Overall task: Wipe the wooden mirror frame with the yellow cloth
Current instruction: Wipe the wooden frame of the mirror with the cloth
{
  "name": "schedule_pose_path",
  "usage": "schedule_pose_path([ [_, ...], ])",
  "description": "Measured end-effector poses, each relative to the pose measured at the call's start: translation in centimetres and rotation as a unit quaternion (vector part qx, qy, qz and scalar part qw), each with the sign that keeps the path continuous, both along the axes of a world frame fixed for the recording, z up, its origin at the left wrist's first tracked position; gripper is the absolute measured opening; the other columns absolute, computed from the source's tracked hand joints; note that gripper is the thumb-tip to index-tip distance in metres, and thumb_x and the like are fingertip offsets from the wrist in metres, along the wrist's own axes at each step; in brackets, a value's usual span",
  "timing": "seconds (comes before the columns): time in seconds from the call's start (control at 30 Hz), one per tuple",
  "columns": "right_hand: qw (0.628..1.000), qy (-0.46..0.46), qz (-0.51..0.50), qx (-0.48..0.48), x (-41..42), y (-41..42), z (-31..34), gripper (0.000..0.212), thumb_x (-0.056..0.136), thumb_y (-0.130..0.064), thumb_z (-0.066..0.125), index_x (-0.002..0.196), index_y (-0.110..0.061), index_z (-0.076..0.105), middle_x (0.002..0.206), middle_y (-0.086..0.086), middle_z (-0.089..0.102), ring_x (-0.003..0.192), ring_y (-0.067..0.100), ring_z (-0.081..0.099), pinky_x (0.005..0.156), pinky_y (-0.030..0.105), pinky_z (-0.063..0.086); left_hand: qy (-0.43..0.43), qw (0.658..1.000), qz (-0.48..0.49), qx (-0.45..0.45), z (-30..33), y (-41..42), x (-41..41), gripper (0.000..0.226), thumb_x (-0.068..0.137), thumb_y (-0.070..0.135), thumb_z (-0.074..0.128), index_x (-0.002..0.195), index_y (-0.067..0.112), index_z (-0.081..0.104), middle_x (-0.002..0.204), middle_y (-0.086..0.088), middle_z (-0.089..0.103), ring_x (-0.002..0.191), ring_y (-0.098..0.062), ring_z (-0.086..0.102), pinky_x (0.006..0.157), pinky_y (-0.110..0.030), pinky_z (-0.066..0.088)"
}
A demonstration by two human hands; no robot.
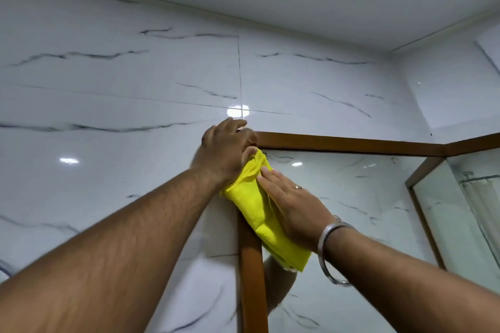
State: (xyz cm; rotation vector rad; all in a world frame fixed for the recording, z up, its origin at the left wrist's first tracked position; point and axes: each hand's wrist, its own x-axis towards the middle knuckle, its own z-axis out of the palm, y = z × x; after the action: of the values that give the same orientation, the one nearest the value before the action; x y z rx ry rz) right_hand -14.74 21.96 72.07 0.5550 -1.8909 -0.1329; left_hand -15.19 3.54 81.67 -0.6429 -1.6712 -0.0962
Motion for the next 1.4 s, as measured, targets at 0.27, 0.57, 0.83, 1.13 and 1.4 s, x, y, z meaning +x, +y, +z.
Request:
schedule_pose_path([
  [0.27, 0.996, 0.072, -0.022, -0.042, -2.1, -1.1, -1.1, 0.067, 0.092, -0.054, 0.016, 0.148, -0.026, -0.009, 0.158, 0.002, -0.008, 0.147, 0.022, -0.004, 0.12, 0.036, 0.005, 0.055, 0.986, 0.157, 0.025, -7.4, -5.3, -1.8, 0.076, 0.093, 0.06, 0.029, 0.157, 0.019, 0.032, 0.163, -0.015, 0.027, 0.149, -0.036, 0.026, 0.119, -0.056, 0.022],
  [0.57, 0.989, 0.091, 0.006, -0.112, -3.0, -0.7, 2.2, 0.064, 0.095, -0.044, 0.023, 0.149, -0.024, -0.006, 0.155, -0.003, -0.016, 0.147, 0.018, -0.01, 0.121, 0.033, -0.001, 0.037, 0.972, 0.23, 0.023, -8.9, -6.4, -3.6, 0.084, 0.089, 0.074, 0.004, 0.162, 0.032, 0.009, 0.167, -0.012, -0.001, 0.154, -0.034, 0.003, 0.122, -0.059, 0.007],
  [0.83, 0.981, 0.136, 0.057, -0.127, -3.5, -1.7, 3.0, 0.065, 0.094, -0.039, 0.036, 0.152, -0.02, 0.011, 0.162, 0.005, -0.001, 0.149, 0.021, -0.004, 0.121, 0.035, 0.007, 0.043, 0.97, 0.239, 0.023, -9.0, -6.3, -3.8, 0.084, 0.089, 0.073, 0.005, 0.162, 0.03, 0.005, 0.167, -0.015, -0.003, 0.154, -0.035, 0.001, 0.122, -0.059, 0.006],
  [1.13, 0.967, 0.145, 0.036, -0.209, -3.4, -2.7, 2.2, 0.058, 0.09, -0.044, 0.038, 0.146, -0.029, 0.031, 0.16, 0.004, 0.017, 0.147, 0.029, 0.014, 0.115, 0.046, 0.024, 0.042, 0.972, 0.229, 0.021, -9.4, -6.6, -3.6, 0.083, 0.09, 0.071, 0.01, 0.162, 0.028, 0.005, 0.167, -0.015, -0.002, 0.153, -0.035, 0.002, 0.122, -0.058, 0.007],
  [1.4, 0.991, 0.074, 0.06, -0.093, -2.8, -1.5, -11.4, 0.06, 0.093, -0.041, 0.034, 0.15, -0.033, 0.018, 0.162, -0.008, 0.008, 0.15, 0.017, 0.004, 0.121, 0.026, 0.002, 0.032, 0.975, 0.221, 0.01, -11.3, -7.0, -3.3, 0.081, 0.092, 0.066, 0.013, 0.162, 0.025, 0.012, 0.167, -0.016, 0.005, 0.153, -0.036, 0.008, 0.122, -0.058, 0.009],
])
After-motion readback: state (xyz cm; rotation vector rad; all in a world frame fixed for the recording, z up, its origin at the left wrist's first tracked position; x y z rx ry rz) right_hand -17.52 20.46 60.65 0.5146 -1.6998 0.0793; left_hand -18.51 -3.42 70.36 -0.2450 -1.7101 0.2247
